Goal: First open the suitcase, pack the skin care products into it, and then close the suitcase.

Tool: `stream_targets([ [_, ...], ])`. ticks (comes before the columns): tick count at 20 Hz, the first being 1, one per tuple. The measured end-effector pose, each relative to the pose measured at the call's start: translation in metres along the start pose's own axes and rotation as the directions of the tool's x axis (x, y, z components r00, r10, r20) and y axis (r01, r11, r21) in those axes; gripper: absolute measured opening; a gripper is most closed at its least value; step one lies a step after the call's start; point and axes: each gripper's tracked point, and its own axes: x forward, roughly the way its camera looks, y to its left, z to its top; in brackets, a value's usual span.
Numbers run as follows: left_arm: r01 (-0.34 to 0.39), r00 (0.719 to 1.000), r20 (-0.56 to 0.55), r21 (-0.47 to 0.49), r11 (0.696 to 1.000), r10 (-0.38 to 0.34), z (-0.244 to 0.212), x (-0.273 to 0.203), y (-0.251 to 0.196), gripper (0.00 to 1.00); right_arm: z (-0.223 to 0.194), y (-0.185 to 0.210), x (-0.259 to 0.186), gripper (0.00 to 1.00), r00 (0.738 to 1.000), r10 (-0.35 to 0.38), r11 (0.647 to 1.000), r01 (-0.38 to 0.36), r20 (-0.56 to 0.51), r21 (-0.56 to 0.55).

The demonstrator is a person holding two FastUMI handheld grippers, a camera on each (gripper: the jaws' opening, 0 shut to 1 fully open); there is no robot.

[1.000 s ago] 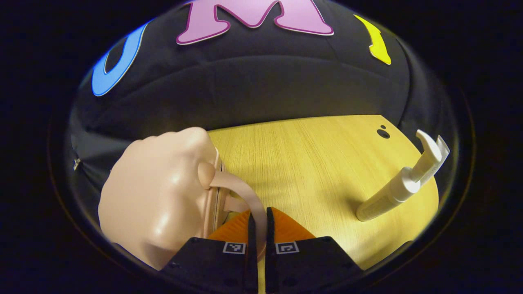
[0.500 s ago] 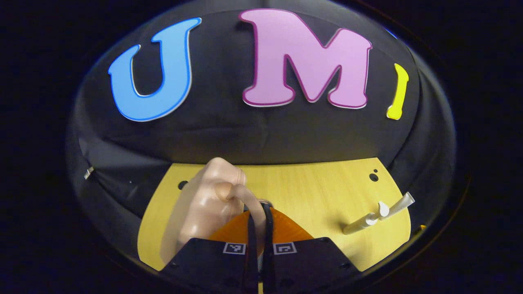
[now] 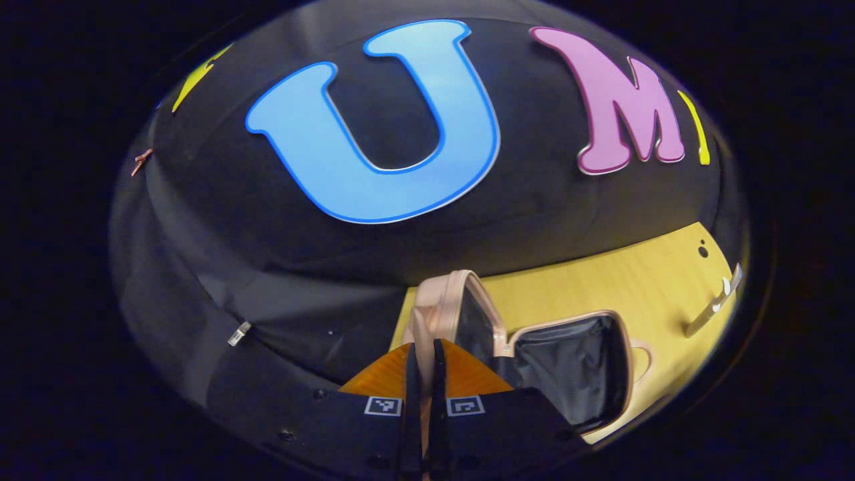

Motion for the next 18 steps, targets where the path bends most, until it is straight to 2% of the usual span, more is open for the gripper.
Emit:
stream_targets([
  [3, -0.012, 0.998, 0.055, 0.032, 0.999, 0.010, -0.021, 0.047, 0.041, 0.10, -0.005, -0.009, 0.004, 0.98, 0.998, -0.065, 0.997, 0.065, -0.017, -0.035],
  [6, -0.036, 0.999, 0.021, 0.065, 0.997, 0.035, -0.068, 0.099, 0.063, 0.10, -0.003, -0.021, 0.005, 0.98, 0.986, -0.169, 0.985, 0.168, -0.018, -0.038],
  [9, -0.040, 0.997, -0.060, -0.003, 0.999, 0.040, -0.119, 0.144, 0.078, 0.10, -0.007, -0.023, 0.003, 0.97, 0.968, -0.251, 0.967, 0.251, -0.012, -0.038],
  [11, -0.017, 0.994, -0.108, -0.055, 0.998, 0.011, -0.142, 0.164, 0.074, 0.12, -0.012, -0.025, -0.002, 0.98, 0.950, -0.312, 0.949, 0.312, 0.008, -0.046],
  [13, -0.004, 0.988, -0.155, -0.095, 0.995, -0.011, -0.164, 0.177, 0.071, 0.13, -0.031, -0.015, -0.001, 1.00, 0.945, -0.325, 0.946, 0.325, -0.024, -0.020],
  [15, -0.032, 0.979, -0.202, -0.117, 0.993, 0.008, -0.180, 0.187, 0.071, 0.19, -0.053, -0.004, 0.000, 0.98, 0.944, -0.319, 0.948, 0.320, -0.079, -0.008],
  [17, -0.079, 0.982, -0.180, -0.145, 0.986, 0.052, -0.174, 0.187, 0.076, 0.31, -0.057, 0.003, 0.000, 0.98, 0.946, -0.315, 0.949, 0.317, -0.079, 0.006],
  [18, -0.087, 0.986, -0.155, -0.151, 0.985, 0.063, -0.167, 0.185, 0.078, 0.31, -0.058, 0.006, 0.001, 0.98, 0.947, -0.310, 0.950, 0.311, -0.083, 0.000],
])
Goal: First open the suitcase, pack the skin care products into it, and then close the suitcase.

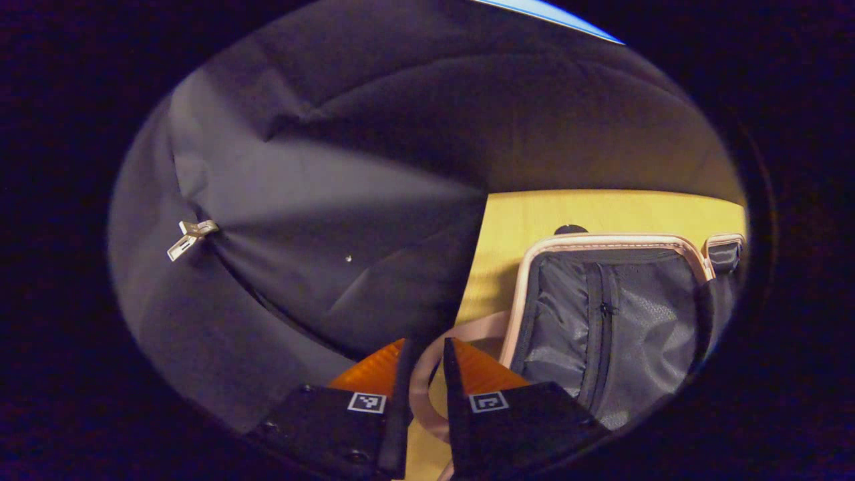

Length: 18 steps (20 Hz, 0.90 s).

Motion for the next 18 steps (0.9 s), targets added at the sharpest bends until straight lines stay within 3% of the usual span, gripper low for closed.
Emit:
stream_targets([
  [1, -0.005, 1.000, 0.011, 0.003, 1.000, 0.005, 0.005, -0.002, 0.001, 0.43, 0.001, 0.002, 0.001, 0.98, 1.000, 0.006, 1.000, -0.006, 0.003, -0.008],
  [3, 0.029, 0.998, 0.055, -0.008, 1.000, -0.029, 0.018, -0.028, -0.003, 0.79, 0.008, -0.001, 0.001, 0.98, 1.000, 0.011, 1.000, -0.010, 0.026, -0.022],
  [4, 0.053, 0.994, 0.096, -0.024, 0.998, -0.050, 0.029, -0.041, -0.010, 0.80, 0.012, -0.003, 0.003, 0.98, 0.999, 0.012, 1.000, -0.012, 0.035, -0.020],
  [6, 0.080, 0.981, 0.179, -0.037, 0.996, -0.072, 0.054, -0.080, -0.025, 0.98, 0.021, -0.013, 0.010, 0.98, 0.999, 0.005, 1.000, -0.005, 0.043, -0.009],
  [13, 0.261, 0.890, 0.384, 0.016, 0.965, -0.247, 0.114, -0.226, -0.165, 0.98, 0.054, -0.055, 0.016, 0.98, 0.994, 0.011, 1.000, -0.010, 0.109, -0.006],
  [15, 0.332, 0.852, 0.423, 0.019, 0.943, -0.308, 0.121, -0.262, -0.215, 0.98, 0.064, -0.068, 0.019, 0.98, 0.991, 0.008, 1.000, -0.008, 0.137, 0.002],
  [18, 0.447, 0.774, 0.475, 0.057, 0.893, -0.418, 0.124, -0.315, -0.296, 0.98, 0.066, -0.082, 0.026, 0.98, 0.990, 0.019, 0.999, -0.022, 0.137, 0.024],
])
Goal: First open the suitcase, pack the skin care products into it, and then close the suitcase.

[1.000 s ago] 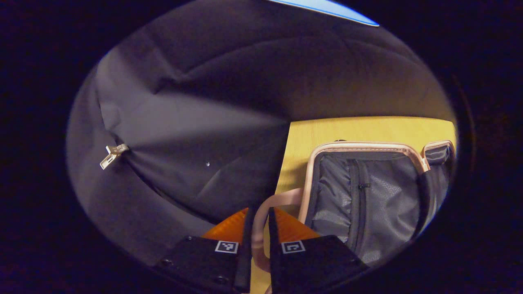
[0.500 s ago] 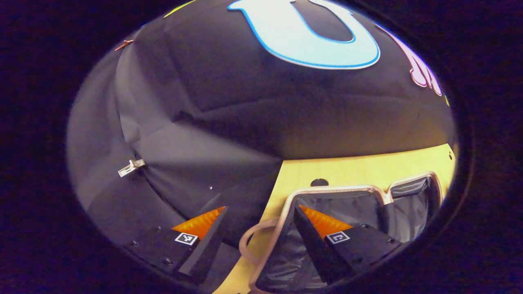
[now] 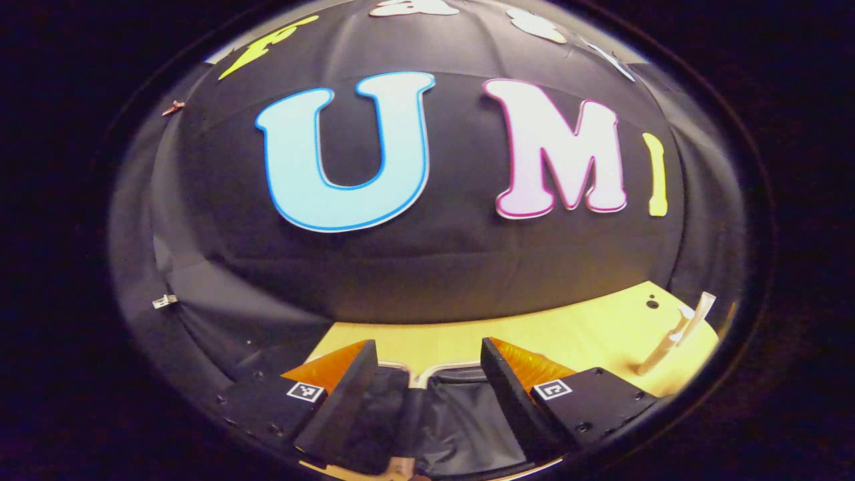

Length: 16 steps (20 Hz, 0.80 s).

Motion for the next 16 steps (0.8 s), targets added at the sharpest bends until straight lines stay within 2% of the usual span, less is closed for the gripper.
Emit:
stream_targets([
  [3, 0.126, 0.991, 0.054, 0.004, 0.992, -0.126, -0.012, -0.001, -0.091, 0.98, -0.007, -0.012, 0.007, 0.98, 1.000, 0.011, 1.000, -0.011, -0.017, -0.004],
  [5, 0.225, 0.974, 0.031, 0.014, 0.974, -0.225, -0.037, -0.001, -0.151, 0.98, -0.010, -0.019, 0.011, 0.98, 1.000, 0.013, 1.000, -0.013, -0.018, -0.012],
  [8, 0.322, 0.947, -0.011, 0.005, 0.947, -0.322, -0.069, -0.005, -0.223, 0.98, -0.014, -0.029, 0.019, 0.98, 1.000, 0.013, 1.000, -0.013, -0.022, -0.019],
  [10, 0.382, 0.923, -0.043, 0.011, 0.924, -0.382, -0.093, -0.004, -0.259, 0.98, -0.019, -0.036, 0.021, 1.00, 0.999, 0.013, 1.000, -0.013, -0.033, -0.013],
  [13, 0.468, 0.882, -0.081, 0.032, 0.883, -0.464, -0.125, 0.005, -0.307, 0.98, -0.028, -0.051, 0.021, 0.98, 0.999, 0.003, 1.000, -0.003, -0.047, 0.004],
  [16, 0.514, 0.855, -0.114, 0.059, 0.856, -0.506, -0.146, 0.025, -0.347, 0.98, -0.043, -0.064, 0.019, 0.98, 0.998, -0.019, 1.000, 0.020, -0.053, 0.023],
])
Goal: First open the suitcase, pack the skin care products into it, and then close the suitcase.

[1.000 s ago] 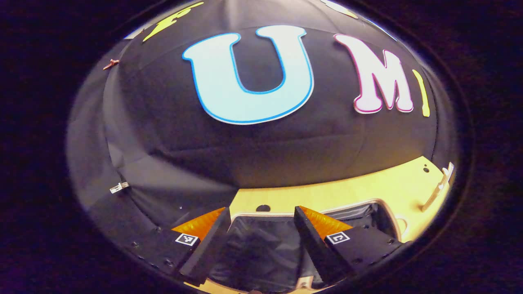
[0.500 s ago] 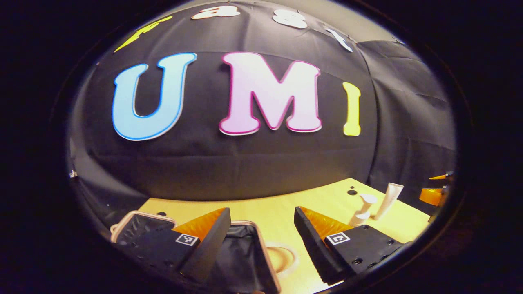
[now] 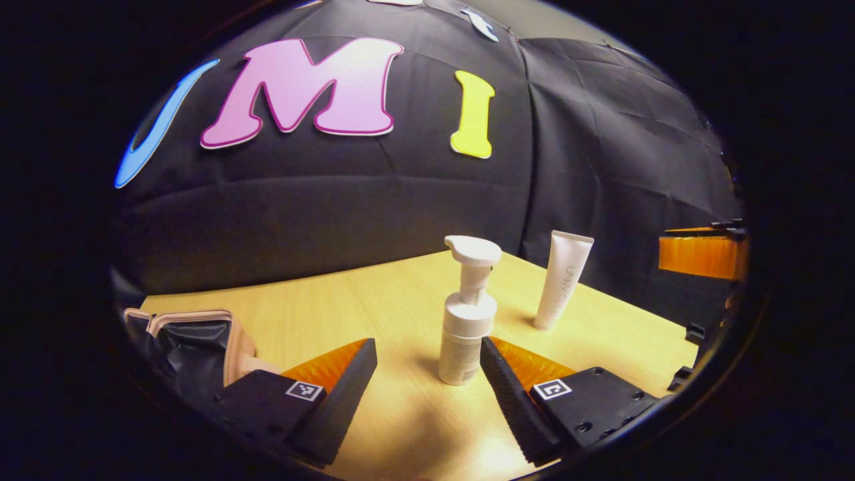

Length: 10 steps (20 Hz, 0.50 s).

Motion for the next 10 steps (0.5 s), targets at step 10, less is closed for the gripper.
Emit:
stream_targets([
  [10, 0.034, 0.999, -0.013, 0.017, 0.999, -0.034, -0.002, 0.102, -0.038, 0.85, -0.032, -0.027, 0.024, 0.98, 0.995, -0.055, 0.997, 0.059, -0.079, 0.048],
])
